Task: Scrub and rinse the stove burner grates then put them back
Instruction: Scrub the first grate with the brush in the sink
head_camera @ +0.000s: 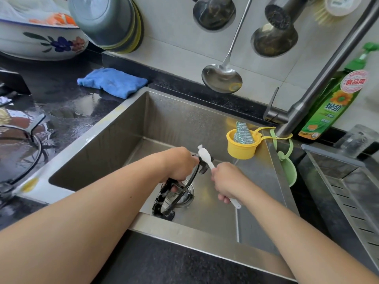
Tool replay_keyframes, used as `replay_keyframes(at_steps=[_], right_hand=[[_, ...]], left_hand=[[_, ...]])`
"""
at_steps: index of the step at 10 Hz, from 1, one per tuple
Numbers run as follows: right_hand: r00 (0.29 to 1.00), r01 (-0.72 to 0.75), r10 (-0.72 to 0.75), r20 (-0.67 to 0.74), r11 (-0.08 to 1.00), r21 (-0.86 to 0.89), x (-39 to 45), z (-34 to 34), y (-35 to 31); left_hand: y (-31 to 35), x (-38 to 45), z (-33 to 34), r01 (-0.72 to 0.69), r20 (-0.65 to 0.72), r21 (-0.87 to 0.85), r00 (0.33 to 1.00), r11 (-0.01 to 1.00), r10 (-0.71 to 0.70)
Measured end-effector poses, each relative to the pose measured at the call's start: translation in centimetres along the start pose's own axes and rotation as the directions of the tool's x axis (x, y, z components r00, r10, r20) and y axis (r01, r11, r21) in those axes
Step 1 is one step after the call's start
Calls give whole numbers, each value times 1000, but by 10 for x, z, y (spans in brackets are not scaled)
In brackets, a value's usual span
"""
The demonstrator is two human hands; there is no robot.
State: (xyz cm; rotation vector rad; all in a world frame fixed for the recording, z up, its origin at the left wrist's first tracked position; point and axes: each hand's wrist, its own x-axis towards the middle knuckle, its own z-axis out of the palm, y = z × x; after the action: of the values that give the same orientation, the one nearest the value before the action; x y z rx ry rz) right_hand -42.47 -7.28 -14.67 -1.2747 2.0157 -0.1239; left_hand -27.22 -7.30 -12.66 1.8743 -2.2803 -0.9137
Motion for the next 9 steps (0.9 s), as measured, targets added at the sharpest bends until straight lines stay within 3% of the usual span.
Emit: replay_keyframes(at_steps=[1, 2, 3, 5, 6, 7, 9], right_hand=[[997, 71, -71, -10, 994, 82, 1, -3, 4], [993, 72, -81, 88, 992, 103, -12, -2, 10], [976, 59, -78, 202, 993, 101, -26, 3, 14], [981, 93, -140, 137, 948, 304, -18, 2, -2], [969, 20, -94, 229, 952, 306, -19, 6, 5], [950, 30, -90, 297, 979, 201, -27, 9, 13], [969, 58, -109, 223, 973, 225, -21, 3, 8]], left_hand=[[2, -9, -3, 22, 71, -51, 997, 998, -19], [-3, -10, -2, 89, 23, -257, 996, 962, -86], [-7, -8, -2, 103, 30, -291, 995, 951, -98], [5, -6, 8, 79, 40, -323, 997, 943, -69], [3, -5, 5, 91, 2, -318, 995, 944, -95], [-6, -4, -2, 142, 42, -375, 990, 916, -137], [-1, -5, 4, 155, 84, -455, 988, 877, -131]])
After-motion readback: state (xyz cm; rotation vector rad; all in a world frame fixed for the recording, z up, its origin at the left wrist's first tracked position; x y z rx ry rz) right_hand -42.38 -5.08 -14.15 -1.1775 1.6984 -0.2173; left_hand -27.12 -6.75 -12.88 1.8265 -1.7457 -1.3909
